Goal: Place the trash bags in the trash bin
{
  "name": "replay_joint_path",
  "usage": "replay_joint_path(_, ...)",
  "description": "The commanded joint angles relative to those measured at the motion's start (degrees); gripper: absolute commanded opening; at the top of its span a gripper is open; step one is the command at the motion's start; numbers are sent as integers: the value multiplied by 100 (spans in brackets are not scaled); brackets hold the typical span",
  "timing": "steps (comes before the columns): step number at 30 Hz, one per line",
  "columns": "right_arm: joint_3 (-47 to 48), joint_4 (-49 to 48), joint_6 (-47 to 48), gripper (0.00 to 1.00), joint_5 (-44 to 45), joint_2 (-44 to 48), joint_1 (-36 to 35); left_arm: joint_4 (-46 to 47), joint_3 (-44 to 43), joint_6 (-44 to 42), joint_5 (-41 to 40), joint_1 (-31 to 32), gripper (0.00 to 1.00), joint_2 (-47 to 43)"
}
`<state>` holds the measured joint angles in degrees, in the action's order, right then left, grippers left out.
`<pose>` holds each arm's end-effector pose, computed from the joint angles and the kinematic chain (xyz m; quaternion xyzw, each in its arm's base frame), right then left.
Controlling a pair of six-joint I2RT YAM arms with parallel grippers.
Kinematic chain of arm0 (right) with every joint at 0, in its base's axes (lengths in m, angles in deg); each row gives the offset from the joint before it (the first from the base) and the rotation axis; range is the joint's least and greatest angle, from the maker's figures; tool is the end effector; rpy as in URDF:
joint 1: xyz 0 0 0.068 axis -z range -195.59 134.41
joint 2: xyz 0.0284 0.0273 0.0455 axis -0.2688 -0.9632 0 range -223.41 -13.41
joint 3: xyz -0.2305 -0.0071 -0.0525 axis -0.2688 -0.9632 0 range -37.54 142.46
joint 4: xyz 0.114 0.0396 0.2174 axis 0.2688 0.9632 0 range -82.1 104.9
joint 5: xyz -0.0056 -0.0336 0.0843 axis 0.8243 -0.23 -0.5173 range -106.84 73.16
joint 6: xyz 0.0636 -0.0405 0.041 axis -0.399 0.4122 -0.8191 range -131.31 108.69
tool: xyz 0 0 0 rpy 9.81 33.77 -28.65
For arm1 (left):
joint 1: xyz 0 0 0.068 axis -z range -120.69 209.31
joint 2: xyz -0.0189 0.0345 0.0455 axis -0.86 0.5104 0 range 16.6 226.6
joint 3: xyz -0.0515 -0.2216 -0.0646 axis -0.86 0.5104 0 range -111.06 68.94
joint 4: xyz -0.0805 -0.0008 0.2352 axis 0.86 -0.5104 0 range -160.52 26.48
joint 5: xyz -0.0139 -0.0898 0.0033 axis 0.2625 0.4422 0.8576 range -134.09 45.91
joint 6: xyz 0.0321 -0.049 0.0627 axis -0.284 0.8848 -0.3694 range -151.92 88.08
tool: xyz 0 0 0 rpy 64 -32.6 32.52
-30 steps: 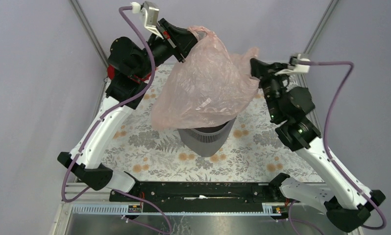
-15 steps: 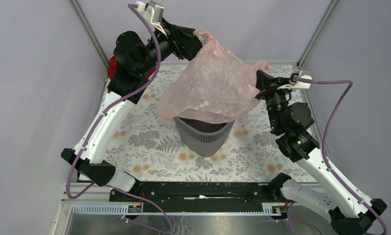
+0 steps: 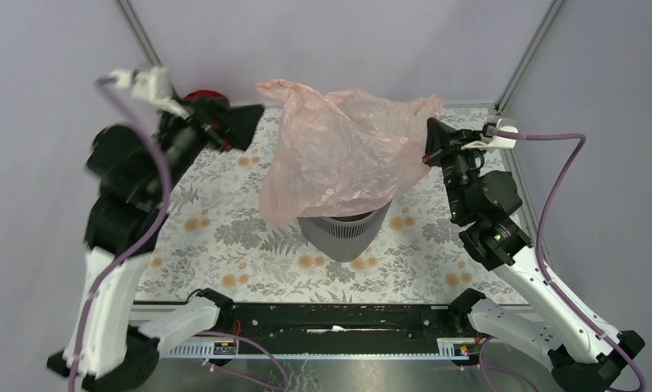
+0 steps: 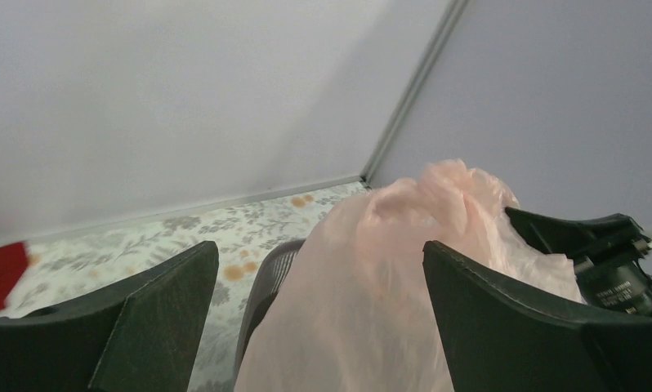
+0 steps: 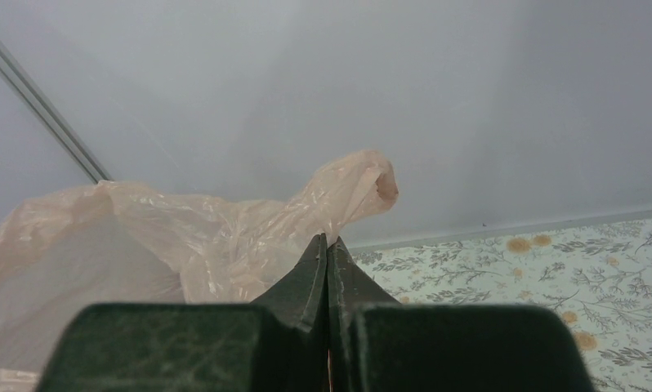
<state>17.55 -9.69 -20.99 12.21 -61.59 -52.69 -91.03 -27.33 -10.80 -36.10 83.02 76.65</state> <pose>0.1969 0.1029 0.4276 0.0808 0.5587 0.1986 0.8011 0.1839 -0.0922 0.5171 0.0676 0.6485 -0.3306 0.6824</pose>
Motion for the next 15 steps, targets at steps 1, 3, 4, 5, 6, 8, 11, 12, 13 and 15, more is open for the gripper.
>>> replay_joint_path(1, 88, -367, 133, 0, 85, -34, 0, -529, 737, 156, -1352, 3, 99, -999)
replay_joint_path(3, 81, -405, 118, 0, 67, -10, 1, -775, 991, 277, -1500, 3, 99, -1357)
replay_joint_path(4, 85, -425, 115, 0, 59, -7, 1, -899, 1079, 320, -1468, 3, 99, -1508)
replay_joint_path(5, 101, -418, 125, 0, 55, 1, 1, -963, 1172, 314, -1343, 3, 99, -1652)
replay_joint_path(6, 111, -419, 133, 0, 32, 8, 1, -976, 1325, 264, -1005, 3, 99, -1794)
replay_joint_path(8, 144, -438, 169, 0, 11, -1, 1, -878, 1652, 85, -14, 3, 99, -2034)
replay_joint_path(11, 279, -380, 218, 0, -25, -55, 1, -430, 2326, -12, 2207, 3, 99, -2289)
replay_joint_path(12, 322, -340, 198, 0, -35, -67, 1, -212, 2559, 128, 2717, 3, 99, -2328)
replay_joint_path(13, 348, -316, 150, 0, -66, -76, 1, -18, 2750, 305, 2867, 3, 99, -2368)
replay_joint_path(15, 343, -323, 37, 0, -136, -44, 1, 206, 3025, 542, 2665, 3, 99, -2432)
